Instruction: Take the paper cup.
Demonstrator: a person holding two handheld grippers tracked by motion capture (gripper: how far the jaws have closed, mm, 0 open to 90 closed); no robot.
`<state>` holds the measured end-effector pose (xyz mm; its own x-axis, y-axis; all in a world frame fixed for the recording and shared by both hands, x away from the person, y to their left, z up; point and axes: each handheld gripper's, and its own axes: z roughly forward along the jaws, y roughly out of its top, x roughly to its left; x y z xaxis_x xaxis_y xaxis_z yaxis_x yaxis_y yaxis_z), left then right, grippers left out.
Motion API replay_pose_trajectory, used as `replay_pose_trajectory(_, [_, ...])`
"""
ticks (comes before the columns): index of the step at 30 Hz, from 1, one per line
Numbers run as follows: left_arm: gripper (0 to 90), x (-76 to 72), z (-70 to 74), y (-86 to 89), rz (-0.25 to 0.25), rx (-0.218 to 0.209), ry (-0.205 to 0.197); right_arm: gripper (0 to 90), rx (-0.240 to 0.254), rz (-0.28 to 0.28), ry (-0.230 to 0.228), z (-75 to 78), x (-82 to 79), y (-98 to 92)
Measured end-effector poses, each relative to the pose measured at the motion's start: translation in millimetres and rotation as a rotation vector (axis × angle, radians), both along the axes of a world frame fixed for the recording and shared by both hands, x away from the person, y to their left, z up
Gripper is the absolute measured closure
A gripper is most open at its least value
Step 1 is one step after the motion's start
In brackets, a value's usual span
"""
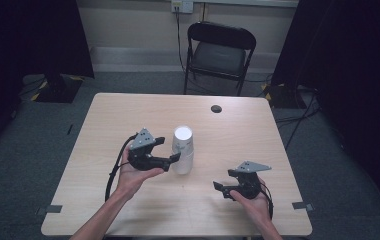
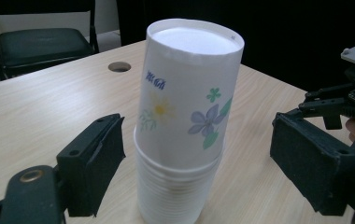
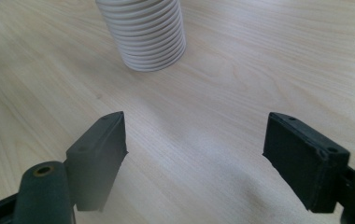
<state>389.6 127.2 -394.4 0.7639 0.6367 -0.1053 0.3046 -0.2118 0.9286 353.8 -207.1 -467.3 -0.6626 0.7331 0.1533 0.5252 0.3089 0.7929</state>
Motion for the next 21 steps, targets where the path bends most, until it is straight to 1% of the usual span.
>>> replay_pose_trajectory(2, [15.9, 3.0, 1.2, -3.9, -0.004, 0.01, -0.01, 20.8, 0.001, -0.001, 0.005, -0.8, 0.4, -0.3])
replay_pose_trajectory(4, [15.8, 9.9, 4.3, -7.6, -0.01, -0.013, -0.014, 20.7, -0.002, 0.0, 0.007, -1.4, 1.1, -0.5])
replay_pose_trajectory(5, [16.5, 12.2, 5.7, -8.3, -0.005, -0.022, -0.007, 20.7, -0.002, -0.001, 0.009, -1.3, 1.0, -0.5])
replay_pose_trajectory(6, [17.1, 12.2, 5.7, -8.3, -0.005, -0.022, -0.007, 20.7, -0.001, -0.002, 0.009, -1.3, 0.9, -0.5])
replay_pose_trajectory(7, [16.4, 17.2, 8.0, -8.7, -0.01, -0.042, -0.002, 20.6, 0.002, -0.001, 0.008, -1.3, 0.8, -0.7])
replay_pose_trajectory(8, [16.2, 17.2, 8.0, -8.7, -0.01, -0.042, -0.002, 20.6, 0.002, -0.001, 0.008, -1.3, 0.8, -0.7])
replay_pose_trajectory(10, [16.1, 20.1, 8.3, -11.5, -0.013, -0.037, -0.005, 20.7, 0.004, 0.001, 0.007, -1.3, 0.5, -0.9])
replay_pose_trajectory(11, [16.1, 21.4, 7.1, -13.4, -0.021, -0.037, 0.001, 20.7, 0.004, 0.002, 0.007, -1.4, 0.6, -1.0])
replay_pose_trajectory(13, [16.3, 23.3, 4.3, -16.9, -0.029, -0.014, -0.001, 20.7, 0.001, 0.004, 0.009, -1.8, 0.4, -1.2])
replay_pose_trajectory(14, [16.3, 24.5, 3.2, -17.8, -0.029, -0.018, 0.001, 20.7, 0.001, 0.007, 0.009, -2.1, 0.2, -1.3])
replay_pose_trajectory(15, [16.8, 26.0, 2.7, -19.1, -0.036, -0.012, -0.003, 20.9, 0.001, 0.007, 0.009, -2.6, -0.2, -1.1])
replay_pose_trajectory(16, [20.8, 27.8, 2.0, -21.5, -0.05, -0.002, -0.032, 20.8, -0.001, 0.009, 0.012, -3.2, -0.4, -0.8])
replay_pose_trajectory(17, [20.0, 29.3, 2.0, -22.6, -0.063, 0.0, -0.026, 20.9, -0.005, 0.014, 0.015, -3.7, -0.6, -0.6])
replay_pose_trajectory(18, [19.3, 30.3, 1.9, -23.8, -0.062, 0.007, -0.027, 20.9, -0.008, 0.017, 0.014, -4.2, -1.1, -0.4])
replay_pose_trajectory(20, [20.1, 31.6, 1.4, -24.5, -0.065, 0.006, -0.027, 20.9, -0.011, 0.022, 0.013, -5.0, -1.8, -0.1])
replay_pose_trajectory(21, [20.1, 33.4, 1.0, -25.1, -0.073, 0.002, -0.021, 20.9, -0.011, 0.022, 0.013, -5.0, -1.8, -0.1])
